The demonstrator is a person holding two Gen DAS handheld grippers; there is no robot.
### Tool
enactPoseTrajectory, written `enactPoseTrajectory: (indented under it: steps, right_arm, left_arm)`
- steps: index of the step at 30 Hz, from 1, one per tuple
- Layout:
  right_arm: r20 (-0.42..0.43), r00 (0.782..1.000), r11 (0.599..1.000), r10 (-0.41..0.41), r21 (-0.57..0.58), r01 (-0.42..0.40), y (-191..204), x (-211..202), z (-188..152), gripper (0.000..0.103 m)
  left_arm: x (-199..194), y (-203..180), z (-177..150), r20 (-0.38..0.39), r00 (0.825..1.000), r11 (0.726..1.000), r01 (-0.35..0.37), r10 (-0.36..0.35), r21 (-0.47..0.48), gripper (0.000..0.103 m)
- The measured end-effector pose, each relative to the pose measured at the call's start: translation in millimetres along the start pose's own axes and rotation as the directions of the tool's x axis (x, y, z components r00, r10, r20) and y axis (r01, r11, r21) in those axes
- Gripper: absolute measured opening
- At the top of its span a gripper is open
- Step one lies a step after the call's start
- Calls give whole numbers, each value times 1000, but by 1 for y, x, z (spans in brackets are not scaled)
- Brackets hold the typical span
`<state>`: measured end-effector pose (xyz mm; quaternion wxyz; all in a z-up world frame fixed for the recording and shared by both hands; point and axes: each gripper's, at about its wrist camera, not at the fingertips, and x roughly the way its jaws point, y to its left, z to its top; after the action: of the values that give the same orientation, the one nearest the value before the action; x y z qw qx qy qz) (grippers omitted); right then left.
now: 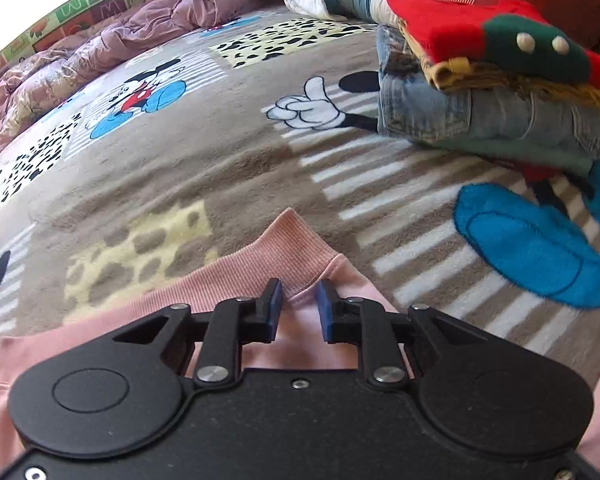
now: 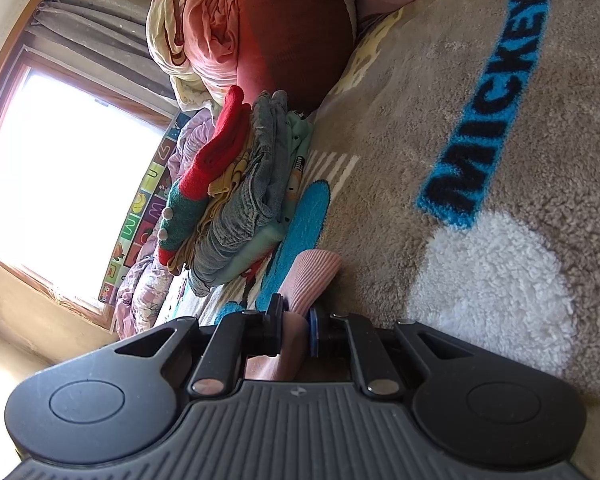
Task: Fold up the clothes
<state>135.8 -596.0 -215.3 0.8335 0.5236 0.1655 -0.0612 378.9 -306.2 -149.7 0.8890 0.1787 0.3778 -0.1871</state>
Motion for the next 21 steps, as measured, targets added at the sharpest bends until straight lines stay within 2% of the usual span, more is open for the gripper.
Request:
enactPoseTrajectory:
  steps: [1, 3, 6, 10, 13, 15, 16, 19, 21]
  right_arm:
    - [0, 1000, 1000, 2, 1, -2, 0, 0, 0, 13]
    - [-1, 1000, 1000, 3, 4, -3, -1, 1, 0, 14]
    - [-2, 1000, 1000, 3, 3, -3, -1, 1, 1, 14]
    - [-3, 1000, 1000, 3, 4, -3, -2, 1, 1, 14]
    - [-4, 1000, 1000, 5, 9, -5, -2, 1, 1, 13]
    - [-6, 1000, 1000, 5, 12, -5, -2, 2, 2, 13]
    - [-7, 1000, 1000, 5, 14, -5, -2, 2, 2, 14]
    - [-7, 1000, 1000, 9, 20, -9, -3, 2, 2, 14]
    - [-8, 1000, 1000, 13, 25, -13, -3, 1, 2, 15]
  left_arm:
    - [-6, 4, 4, 39, 999, 1000, 5, -4, -21, 17]
    - [-6, 9, 12, 71, 997, 998, 3, 1, -60, 17]
    - [19, 14, 14, 10, 1000, 994, -17, 18, -105, 17]
    - [24, 17, 17, 1, 1000, 995, 4, -4, -98, 17]
    - [-3, 26, 15, 62, 998, 992, 26, -18, -125, 20]
    - [-26, 32, 8, 109, 994, 991, 32, -18, -128, 35]
    - [-39, 36, 1, 138, 990, 990, 30, -11, -137, 47]
    - [-72, 56, -23, 186, 982, 980, 12, 26, -198, 49]
    - [-94, 74, -44, 195, 980, 955, 13, 48, -296, 49]
